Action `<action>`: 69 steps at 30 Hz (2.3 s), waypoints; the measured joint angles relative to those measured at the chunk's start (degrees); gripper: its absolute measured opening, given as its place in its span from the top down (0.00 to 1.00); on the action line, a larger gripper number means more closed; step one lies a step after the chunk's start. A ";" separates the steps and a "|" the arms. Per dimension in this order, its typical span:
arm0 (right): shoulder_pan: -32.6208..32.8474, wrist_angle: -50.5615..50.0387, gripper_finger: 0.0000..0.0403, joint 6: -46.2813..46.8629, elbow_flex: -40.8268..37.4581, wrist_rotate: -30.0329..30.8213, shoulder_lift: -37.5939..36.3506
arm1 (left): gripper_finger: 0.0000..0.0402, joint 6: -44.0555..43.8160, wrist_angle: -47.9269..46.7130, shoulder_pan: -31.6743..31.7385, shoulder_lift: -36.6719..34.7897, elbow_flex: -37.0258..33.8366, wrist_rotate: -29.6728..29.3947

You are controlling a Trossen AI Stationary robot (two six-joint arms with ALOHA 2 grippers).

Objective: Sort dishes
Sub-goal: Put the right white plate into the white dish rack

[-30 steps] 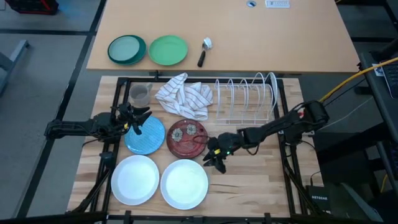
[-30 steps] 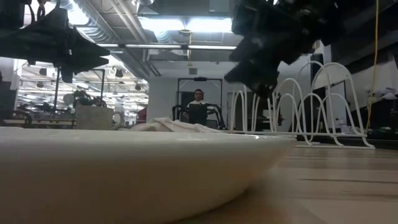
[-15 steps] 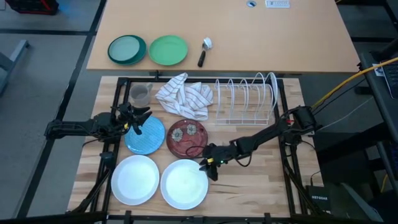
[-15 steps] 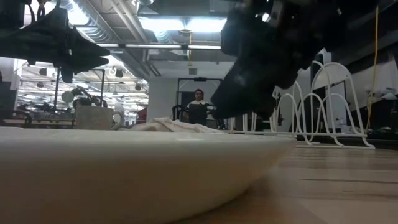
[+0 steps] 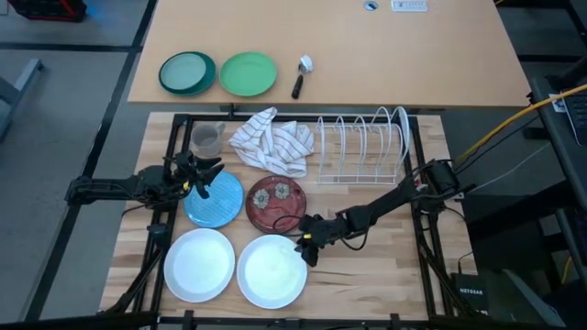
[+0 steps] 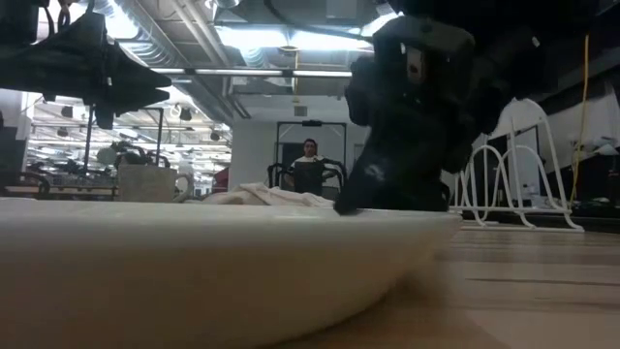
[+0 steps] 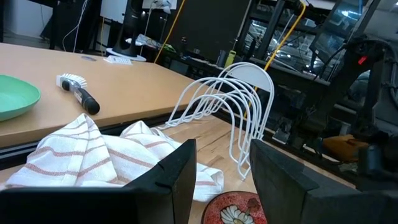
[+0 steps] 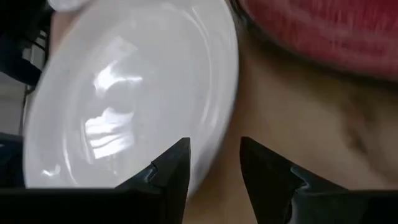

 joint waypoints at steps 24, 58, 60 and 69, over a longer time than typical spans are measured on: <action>1.29 0.51 0.68 3.44 11.02 0.47 10.32 | 0.65 0.21 0.00 0.00 -0.01 0.00 0.00; 0.38 -0.25 0.95 -1.38 10.76 4.34 4.85 | 0.65 0.22 0.00 0.00 -0.01 -0.01 0.00; 0.03 -2.29 0.96 -2.92 10.73 5.28 2.91 | 0.65 0.22 0.00 0.02 -0.01 0.01 -0.02; -0.77 -17.37 0.96 -6.70 10.71 12.23 -7.13 | 0.65 0.20 0.00 0.02 0.01 0.01 0.00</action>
